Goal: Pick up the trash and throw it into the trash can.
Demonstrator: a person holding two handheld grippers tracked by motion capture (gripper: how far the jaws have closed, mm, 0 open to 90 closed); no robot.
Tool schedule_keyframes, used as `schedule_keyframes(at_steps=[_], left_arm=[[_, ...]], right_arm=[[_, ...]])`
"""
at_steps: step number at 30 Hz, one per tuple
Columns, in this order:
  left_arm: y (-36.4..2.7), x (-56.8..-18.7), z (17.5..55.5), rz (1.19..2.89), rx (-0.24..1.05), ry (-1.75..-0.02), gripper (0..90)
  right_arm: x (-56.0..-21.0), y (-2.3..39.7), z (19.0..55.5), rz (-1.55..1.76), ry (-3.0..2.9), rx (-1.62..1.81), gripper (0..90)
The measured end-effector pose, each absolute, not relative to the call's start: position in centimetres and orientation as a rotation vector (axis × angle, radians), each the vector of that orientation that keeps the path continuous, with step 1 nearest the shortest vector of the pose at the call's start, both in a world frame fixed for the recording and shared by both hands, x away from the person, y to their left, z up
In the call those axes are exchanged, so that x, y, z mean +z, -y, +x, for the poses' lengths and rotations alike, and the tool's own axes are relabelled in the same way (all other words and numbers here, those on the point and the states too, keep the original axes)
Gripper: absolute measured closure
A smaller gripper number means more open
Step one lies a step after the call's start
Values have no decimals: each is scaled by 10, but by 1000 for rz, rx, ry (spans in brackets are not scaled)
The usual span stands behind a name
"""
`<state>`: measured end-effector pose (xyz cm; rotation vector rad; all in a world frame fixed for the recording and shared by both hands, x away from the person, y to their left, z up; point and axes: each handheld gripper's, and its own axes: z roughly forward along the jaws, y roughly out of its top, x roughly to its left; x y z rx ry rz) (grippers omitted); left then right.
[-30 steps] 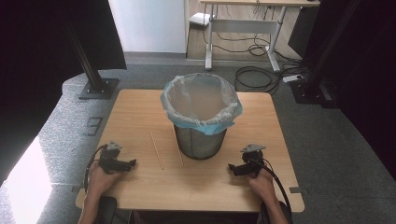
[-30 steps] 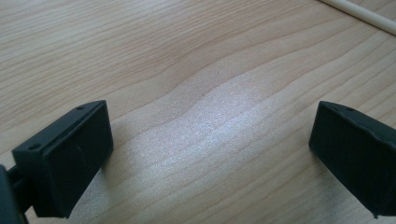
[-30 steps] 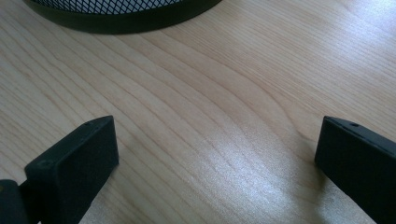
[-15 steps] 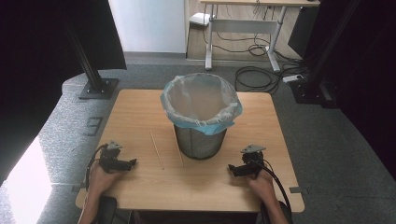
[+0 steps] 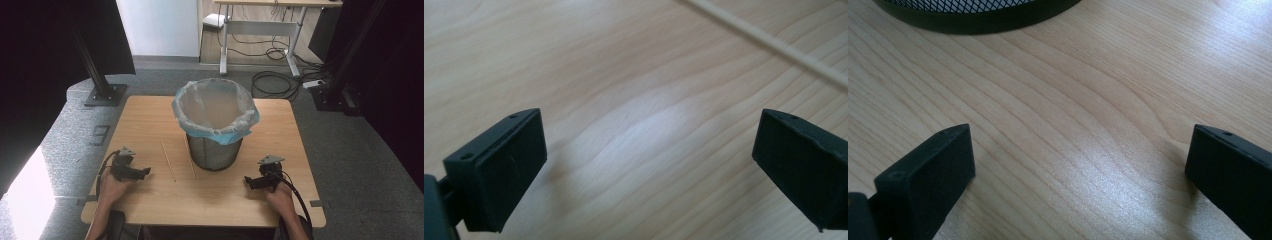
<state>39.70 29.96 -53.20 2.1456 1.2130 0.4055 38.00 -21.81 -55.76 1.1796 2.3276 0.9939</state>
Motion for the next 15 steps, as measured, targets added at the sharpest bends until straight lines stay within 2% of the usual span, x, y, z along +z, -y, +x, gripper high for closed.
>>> schedule_keyframes(at_steps=[10,15], left_arm=[[-247,-526,418,2154,377,-1136,43],[-234,-531,424,2165,375,-1144,73]], right_arm=[[-558,218,379,1181,-2328,993,0],[-558,218,379,1182,-2329,993,0]])
